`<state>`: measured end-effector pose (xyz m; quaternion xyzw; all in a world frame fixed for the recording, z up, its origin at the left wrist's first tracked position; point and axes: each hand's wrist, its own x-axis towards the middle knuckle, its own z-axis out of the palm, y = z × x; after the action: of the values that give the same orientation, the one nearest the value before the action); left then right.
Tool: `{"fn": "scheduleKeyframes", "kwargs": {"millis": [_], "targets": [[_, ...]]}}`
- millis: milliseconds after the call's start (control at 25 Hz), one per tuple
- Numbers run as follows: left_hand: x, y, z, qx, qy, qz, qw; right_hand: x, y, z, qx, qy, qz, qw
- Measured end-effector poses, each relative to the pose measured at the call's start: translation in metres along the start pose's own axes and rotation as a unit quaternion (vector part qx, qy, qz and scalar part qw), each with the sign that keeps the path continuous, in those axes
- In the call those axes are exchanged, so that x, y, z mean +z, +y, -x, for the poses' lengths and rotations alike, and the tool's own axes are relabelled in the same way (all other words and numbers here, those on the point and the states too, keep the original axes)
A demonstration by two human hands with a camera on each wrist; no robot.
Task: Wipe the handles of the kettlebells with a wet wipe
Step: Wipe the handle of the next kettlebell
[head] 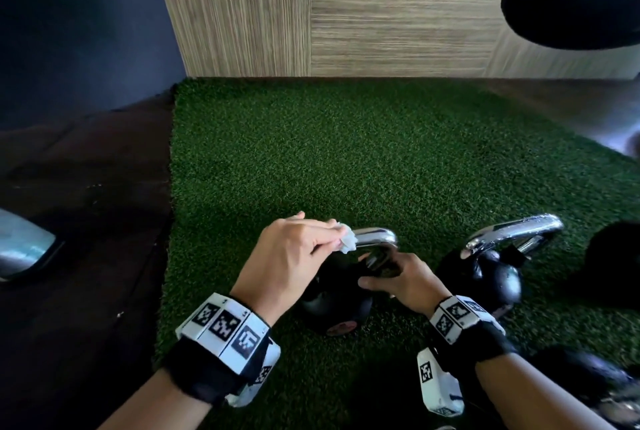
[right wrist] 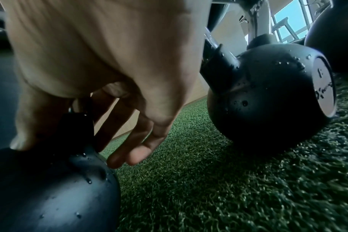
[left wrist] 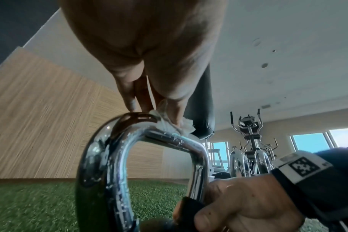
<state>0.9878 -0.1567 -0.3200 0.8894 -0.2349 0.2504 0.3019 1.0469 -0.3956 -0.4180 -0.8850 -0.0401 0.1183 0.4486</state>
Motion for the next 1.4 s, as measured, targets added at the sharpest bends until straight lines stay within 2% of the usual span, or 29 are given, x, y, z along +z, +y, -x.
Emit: {"fn": "scheduleKeyframes", "kwargs": {"millis": [160, 240, 360, 440, 560, 680, 760, 840, 920, 1080, 1160, 1320, 1400], "targets": [[-0.006, -0.016, 0.028, -0.101, 0.104, 0.078, 0.986, -0.001, -0.005, 0.005, 0.006, 0.005, 0.004, 1.0], [-0.008, -0.022, 0.039, -0.143, 0.137, 0.076, 0.977, -0.003, -0.006, 0.005, 0.01, 0.001, 0.01, 1.0], [-0.002, -0.022, 0.05, -0.134, 0.147, 0.075, 0.977, -0.004, -0.007, 0.007, 0.013, -0.003, 0.007, 1.0], [0.002, -0.025, 0.062, -0.16, 0.16, 0.111, 0.968, -0.003, -0.007, 0.008, 0.015, -0.004, -0.006, 1.0], [0.01, -0.03, 0.083, -0.255, 0.177, 0.252, 0.917, -0.002, -0.007, 0.008, 0.022, -0.003, -0.023, 0.999], [0.021, -0.033, 0.091, -0.279, 0.209, 0.306, 0.886, -0.002, -0.008, 0.008, 0.028, -0.005, -0.021, 0.999], [0.033, -0.037, 0.095, -0.32, 0.23, 0.346, 0.851, -0.002, -0.009, 0.009, 0.028, -0.013, -0.025, 0.999], [0.048, -0.039, 0.099, -0.392, 0.217, 0.377, 0.811, -0.002, -0.012, 0.01, 0.025, -0.018, -0.033, 0.999], [0.06, -0.04, 0.102, -0.436, 0.19, 0.384, 0.791, -0.002, -0.014, 0.008, 0.027, -0.017, -0.035, 0.999], [0.067, -0.041, 0.103, -0.436, 0.198, 0.372, 0.795, -0.004, -0.013, 0.005, 0.034, -0.024, -0.023, 0.999], [0.065, -0.042, 0.103, -0.43, 0.198, 0.326, 0.818, -0.008, -0.015, 0.007, 0.025, -0.03, 0.0, 0.999], [0.062, -0.053, 0.087, -0.395, 0.173, 0.192, 0.882, -0.023, -0.021, 0.02, 0.002, -0.061, 0.084, 0.995], [0.062, -0.062, 0.067, -0.385, 0.152, 0.158, 0.897, -0.033, -0.028, 0.026, 0.01, -0.086, 0.148, 0.985]]}}
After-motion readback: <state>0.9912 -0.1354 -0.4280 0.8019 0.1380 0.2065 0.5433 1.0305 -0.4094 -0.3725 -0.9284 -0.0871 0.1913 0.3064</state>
